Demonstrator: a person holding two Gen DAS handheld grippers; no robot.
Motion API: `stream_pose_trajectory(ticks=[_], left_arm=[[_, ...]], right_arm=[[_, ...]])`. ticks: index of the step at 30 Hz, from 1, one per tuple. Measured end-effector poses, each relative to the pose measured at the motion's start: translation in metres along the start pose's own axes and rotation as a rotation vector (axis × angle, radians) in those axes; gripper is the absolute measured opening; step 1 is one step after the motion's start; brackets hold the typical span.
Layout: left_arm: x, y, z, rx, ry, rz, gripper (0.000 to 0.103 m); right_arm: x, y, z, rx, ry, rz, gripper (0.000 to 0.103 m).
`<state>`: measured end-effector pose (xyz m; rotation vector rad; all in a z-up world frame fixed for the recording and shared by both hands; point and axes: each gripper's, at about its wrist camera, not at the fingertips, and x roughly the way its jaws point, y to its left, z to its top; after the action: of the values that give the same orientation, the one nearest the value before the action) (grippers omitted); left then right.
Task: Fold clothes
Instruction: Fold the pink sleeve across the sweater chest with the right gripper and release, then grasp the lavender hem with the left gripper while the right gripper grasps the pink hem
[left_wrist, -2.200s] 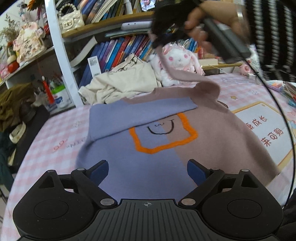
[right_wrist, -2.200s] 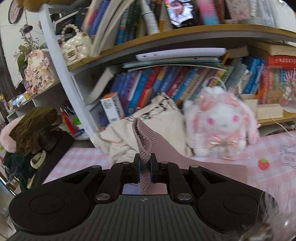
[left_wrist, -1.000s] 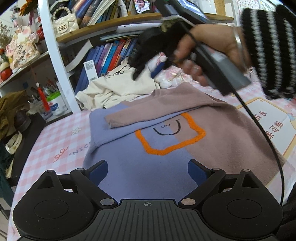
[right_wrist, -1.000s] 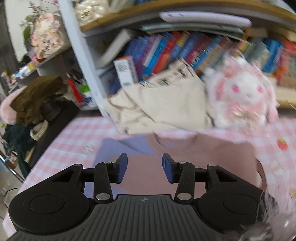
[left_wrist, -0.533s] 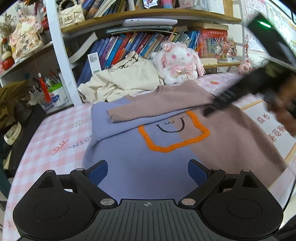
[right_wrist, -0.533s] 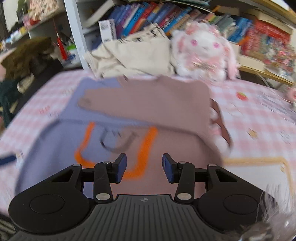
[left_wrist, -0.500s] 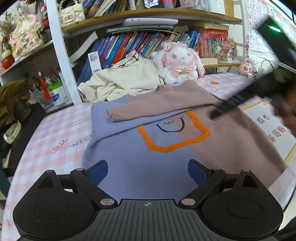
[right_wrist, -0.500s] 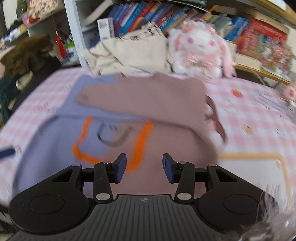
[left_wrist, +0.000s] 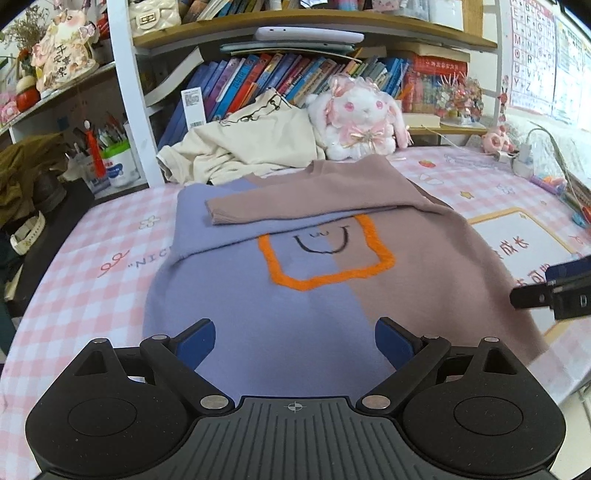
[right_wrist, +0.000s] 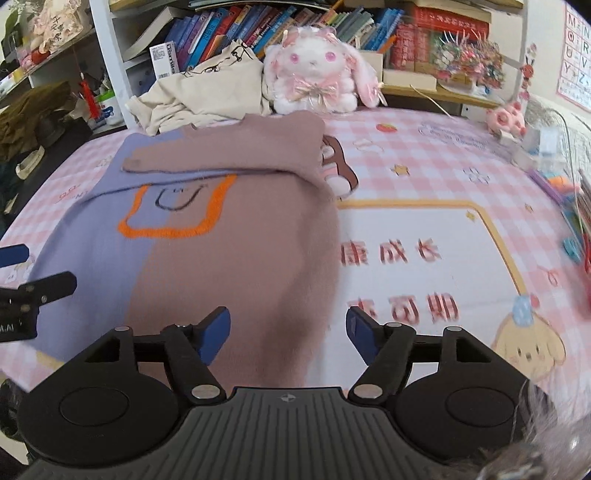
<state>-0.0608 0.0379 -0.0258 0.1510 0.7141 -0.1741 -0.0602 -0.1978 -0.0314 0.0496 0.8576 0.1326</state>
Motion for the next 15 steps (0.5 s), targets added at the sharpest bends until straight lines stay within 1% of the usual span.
stream_pose_trajectory(ticks=[1, 6, 9, 12, 15], left_arm=[[-0.003, -0.004, -0.003, -0.001, 0.01, -0.001, 0.095], [-0.017, -0.024, -0.022, 0.002, 0.067, 0.005, 0.095], [-0.03, -0.031, -0.033, -0.01, 0.077, 0.023, 0.095], [-0.039, -0.031, -0.044, -0.038, 0.101, 0.051, 0.095], [-0.047, -0.021, -0.051, -0.098, 0.104, 0.073, 0.095]], right_arm=[[-0.003, -0.001, -0.004, -0.004, -0.003, 0.004, 0.071], [-0.016, -0.013, -0.029, 0.0, 0.01, 0.023, 0.071], [-0.022, -0.017, -0.042, 0.007, 0.023, 0.044, 0.071], [-0.025, -0.018, -0.051, 0.015, 0.032, 0.065, 0.071], [-0.025, -0.017, -0.054, 0.032, 0.037, 0.084, 0.071]])
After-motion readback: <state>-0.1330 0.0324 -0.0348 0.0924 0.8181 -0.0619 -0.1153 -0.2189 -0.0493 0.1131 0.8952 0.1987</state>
